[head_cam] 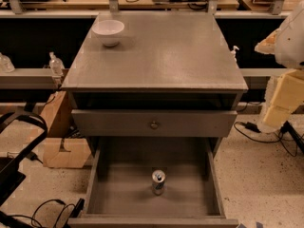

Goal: Pick redbull can from middle drawer and place on counter

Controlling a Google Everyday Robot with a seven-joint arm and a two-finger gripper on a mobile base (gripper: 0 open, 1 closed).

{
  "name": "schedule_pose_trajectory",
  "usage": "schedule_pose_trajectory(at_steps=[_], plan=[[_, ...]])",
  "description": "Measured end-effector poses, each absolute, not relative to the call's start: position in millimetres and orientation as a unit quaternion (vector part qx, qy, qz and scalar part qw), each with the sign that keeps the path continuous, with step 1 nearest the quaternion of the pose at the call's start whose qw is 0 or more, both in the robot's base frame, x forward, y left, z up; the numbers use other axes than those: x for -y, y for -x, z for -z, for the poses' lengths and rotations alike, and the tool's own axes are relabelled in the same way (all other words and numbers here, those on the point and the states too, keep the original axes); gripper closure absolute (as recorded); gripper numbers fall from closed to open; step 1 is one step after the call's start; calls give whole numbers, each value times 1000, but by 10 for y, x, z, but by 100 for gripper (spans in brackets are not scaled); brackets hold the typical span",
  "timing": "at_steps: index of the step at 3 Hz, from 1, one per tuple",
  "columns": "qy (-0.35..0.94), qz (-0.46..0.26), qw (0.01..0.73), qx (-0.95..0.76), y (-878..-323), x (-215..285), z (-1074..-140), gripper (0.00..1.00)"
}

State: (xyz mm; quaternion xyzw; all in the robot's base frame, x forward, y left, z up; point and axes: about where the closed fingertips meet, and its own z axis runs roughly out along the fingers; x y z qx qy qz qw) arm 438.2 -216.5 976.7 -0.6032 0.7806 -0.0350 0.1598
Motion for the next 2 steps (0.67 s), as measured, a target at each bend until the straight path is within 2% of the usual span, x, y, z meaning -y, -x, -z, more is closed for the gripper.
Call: schedule_pose_trajectory(at_steps=[1, 2], plan=[[603, 34, 162, -780, -4384, 2166, -9757, 0], [597, 16, 205, -776, -4431, 2175, -9556, 0]])
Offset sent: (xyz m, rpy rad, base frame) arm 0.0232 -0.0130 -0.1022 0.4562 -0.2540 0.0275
